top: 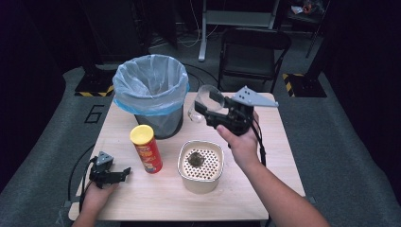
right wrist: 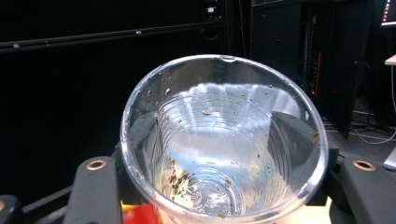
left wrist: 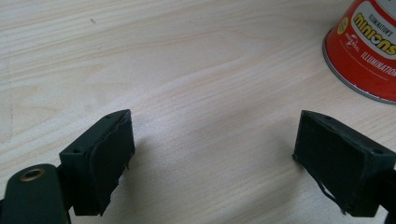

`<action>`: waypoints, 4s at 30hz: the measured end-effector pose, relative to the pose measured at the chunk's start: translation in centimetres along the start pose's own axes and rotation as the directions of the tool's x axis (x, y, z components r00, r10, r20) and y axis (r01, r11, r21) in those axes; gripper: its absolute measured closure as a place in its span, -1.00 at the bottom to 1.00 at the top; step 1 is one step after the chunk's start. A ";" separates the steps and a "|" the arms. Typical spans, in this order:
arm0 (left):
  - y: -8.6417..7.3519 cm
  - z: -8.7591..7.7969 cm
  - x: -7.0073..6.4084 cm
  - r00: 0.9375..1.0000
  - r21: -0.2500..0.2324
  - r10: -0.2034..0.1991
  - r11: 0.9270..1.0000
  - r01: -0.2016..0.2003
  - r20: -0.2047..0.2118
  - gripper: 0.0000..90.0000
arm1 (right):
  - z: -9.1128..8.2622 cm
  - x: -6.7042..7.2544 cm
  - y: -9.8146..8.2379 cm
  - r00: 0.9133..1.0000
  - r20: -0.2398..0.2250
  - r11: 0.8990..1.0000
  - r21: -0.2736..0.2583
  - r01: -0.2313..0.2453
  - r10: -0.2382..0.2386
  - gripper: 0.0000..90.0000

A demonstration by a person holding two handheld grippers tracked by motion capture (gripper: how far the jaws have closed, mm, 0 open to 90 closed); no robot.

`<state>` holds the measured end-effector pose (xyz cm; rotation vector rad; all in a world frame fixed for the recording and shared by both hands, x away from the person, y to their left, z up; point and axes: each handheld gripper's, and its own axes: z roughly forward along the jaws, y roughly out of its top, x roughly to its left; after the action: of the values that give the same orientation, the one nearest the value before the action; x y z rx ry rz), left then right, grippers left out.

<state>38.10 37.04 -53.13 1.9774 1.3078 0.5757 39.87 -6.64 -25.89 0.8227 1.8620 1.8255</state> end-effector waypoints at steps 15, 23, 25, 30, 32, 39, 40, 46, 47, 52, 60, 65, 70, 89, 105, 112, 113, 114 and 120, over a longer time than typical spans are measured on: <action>0.1 -0.1 0.1 1.000 0.013 -0.001 1.000 0.001 0.006 -0.73 | 8.3 0.8 6.5 0.994 -0.020 0.992 0.067 0.104 -0.103 -0.23; 0.1 -0.1 0.1 1.000 0.007 0.000 1.000 0.000 0.007 -0.72 | 12.8 0.6 6.7 0.998 -0.004 0.993 0.101 0.056 -0.056 -0.25; 0.1 -0.1 0.1 1.000 0.012 -0.005 1.000 0.005 0.009 -0.72 | 13.8 0.5 6.5 0.996 0.011 0.991 0.105 0.088 -0.089 -0.26; 0.1 -0.1 0.1 1.000 0.012 -0.006 1.000 0.005 0.009 -0.71 | 15.7 0.4 6.1 0.994 0.050 0.990 0.113 0.090 -0.096 -0.26; 0.0 -0.1 0.1 1.000 0.012 -0.006 1.000 0.006 0.009 -0.71 | 16.6 0.4 5.9 0.992 0.068 0.986 0.133 0.095 -0.105 -0.27; 0.0 -0.2 0.1 1.000 0.015 -0.008 1.000 0.007 0.012 -0.70 | 18.8 0.9 5.3 0.988 0.085 0.979 0.170 0.115 -0.131 -0.24; 0.1 -0.2 0.2 1.000 0.022 -0.003 1.000 0.002 0.013 -0.70 | 19.4 1.1 5.2 0.988 0.080 0.978 0.173 0.115 -0.130 -0.24; 0.0 -0.2 0.1 1.000 0.016 -0.013 1.000 0.013 0.011 -0.70 | 20.7 1.3 4.5 0.991 0.089 0.970 0.231 0.077 -0.100 -0.24; 0.0 -0.2 0.1 1.000 0.016 -0.013 1.000 0.013 0.012 -0.70 | 20.9 1.3 4.3 0.991 0.090 0.968 0.238 0.076 -0.100 -0.26; 0.0 -0.1 0.0 1.000 0.009 -0.025 1.000 0.025 0.011 -0.70 | 22.2 1.6 2.9 0.991 0.091 0.963 0.259 0.075 -0.102 -0.34; 0.0 -0.3 0.1 1.000 0.009 -0.022 1.000 0.022 0.004 -0.70 | 23.0 1.4 1.5 0.994 0.088 0.956 0.292 0.036 -0.064 -0.69; 0.0 -0.3 0.1 1.000 0.015 -0.020 1.000 0.020 0.006 -0.70 | 22.6 1.0 1.6 0.993 0.091 0.949 0.311 0.043 -0.075 -0.73; 0.0 -0.2 0.0 1.000 0.004 -0.027 1.000 0.027 0.004 -0.70 | 21.6 0.5 1.9 0.991 0.081 0.951 0.300 0.077 -0.106 -0.71; 0.5 -1.1 -0.1 0.996 -0.001 -0.087 0.996 0.087 0.024 -0.64 | 12.4 -1.6 2.2 0.998 0.004 0.977 0.207 0.058 -0.060 -0.39; 1.4 -2.0 -1.5 0.996 -0.015 -0.062 0.998 0.063 0.064 -0.70 | 6.6 -3.5 -2.7 0.998 0.020 0.961 0.270 0.055 -0.063 -0.39; 2.3 -2.7 -2.4 0.993 -0.046 -0.051 0.997 0.056 0.105 -0.67 | 4.6 -4.6 -4.4 0.997 0.054 0.959 0.282 0.032 -0.049 -0.39; 2.5 -2.8 -2.6 0.993 -0.051 -0.048 0.997 0.054 0.112 -0.67 | 4.3 -4.7 -4.6 0.998 0.058 0.959 0.284 0.020 -0.038 -0.39; 2.8 -2.9 -2.9 0.992 -0.054 -0.036 0.998 0.043 0.121 -0.67 | 4.0 -4.9 -4.9 0.998 0.058 0.959 0.281 0.018 -0.036 -0.39; 4.0 -3.5 -4.4 0.986 -0.066 0.016 0.998 -0.005 0.168 -0.73 | 2.0 -5.7 -6.1 0.995 0.085 0.954 0.298 0.032 -0.060 -0.39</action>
<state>36.46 33.03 -47.73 1.9356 1.1609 0.4399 44.70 -8.70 -32.76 0.9391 2.1054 1.4726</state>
